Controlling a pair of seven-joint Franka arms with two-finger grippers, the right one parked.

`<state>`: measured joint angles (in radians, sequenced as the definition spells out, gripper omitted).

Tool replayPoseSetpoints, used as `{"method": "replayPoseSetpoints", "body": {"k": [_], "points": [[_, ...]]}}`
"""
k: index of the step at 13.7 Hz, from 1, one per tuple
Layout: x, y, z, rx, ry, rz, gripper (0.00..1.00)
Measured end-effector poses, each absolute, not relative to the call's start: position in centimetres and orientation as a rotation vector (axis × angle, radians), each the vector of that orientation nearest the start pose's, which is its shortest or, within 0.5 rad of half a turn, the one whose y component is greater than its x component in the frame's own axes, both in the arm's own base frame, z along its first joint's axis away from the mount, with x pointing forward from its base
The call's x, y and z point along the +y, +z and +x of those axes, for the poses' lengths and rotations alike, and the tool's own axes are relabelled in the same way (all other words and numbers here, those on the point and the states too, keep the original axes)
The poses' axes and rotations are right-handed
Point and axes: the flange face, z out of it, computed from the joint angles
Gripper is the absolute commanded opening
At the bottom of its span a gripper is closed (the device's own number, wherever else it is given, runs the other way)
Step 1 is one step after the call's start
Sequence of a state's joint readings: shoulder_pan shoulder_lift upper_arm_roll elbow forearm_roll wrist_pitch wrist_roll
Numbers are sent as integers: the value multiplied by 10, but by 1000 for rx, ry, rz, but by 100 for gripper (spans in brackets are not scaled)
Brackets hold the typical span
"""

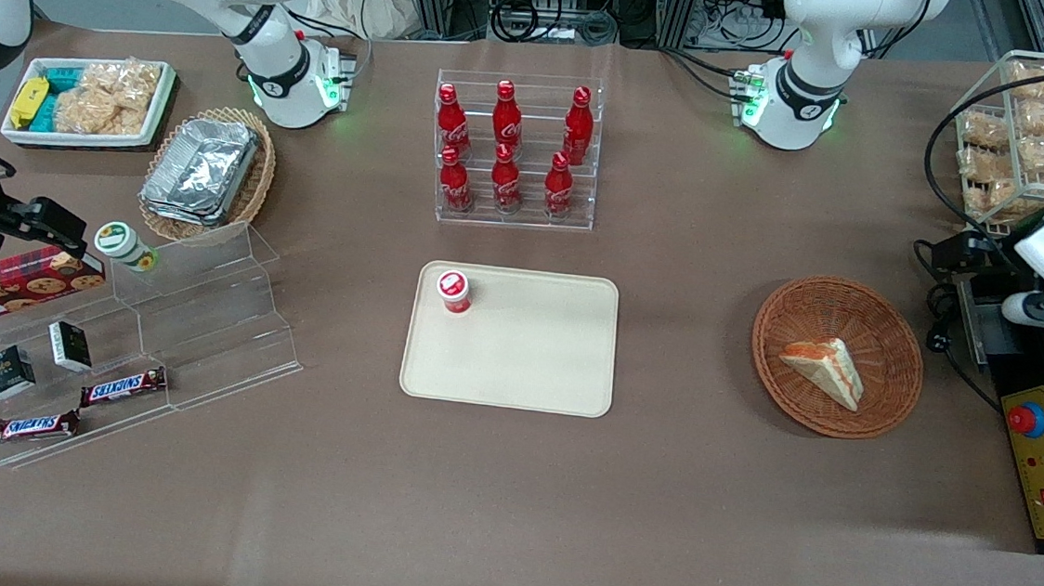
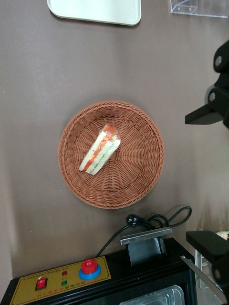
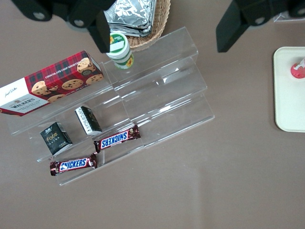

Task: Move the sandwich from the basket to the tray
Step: 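Lower the open left gripper over the wrapped sandwich in the wicker basket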

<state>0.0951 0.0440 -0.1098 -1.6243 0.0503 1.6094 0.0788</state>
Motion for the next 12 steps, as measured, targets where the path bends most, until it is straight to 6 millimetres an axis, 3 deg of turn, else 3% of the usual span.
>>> {"method": "replayPoseSetpoints", "body": {"k": [7, 8, 12], "points": [[-2, 549, 586, 64, 166, -3100, 97], [-1, 537, 588, 0, 170, -3099, 97], [-3, 466, 594, -548, 142, -3039, 100]]}}
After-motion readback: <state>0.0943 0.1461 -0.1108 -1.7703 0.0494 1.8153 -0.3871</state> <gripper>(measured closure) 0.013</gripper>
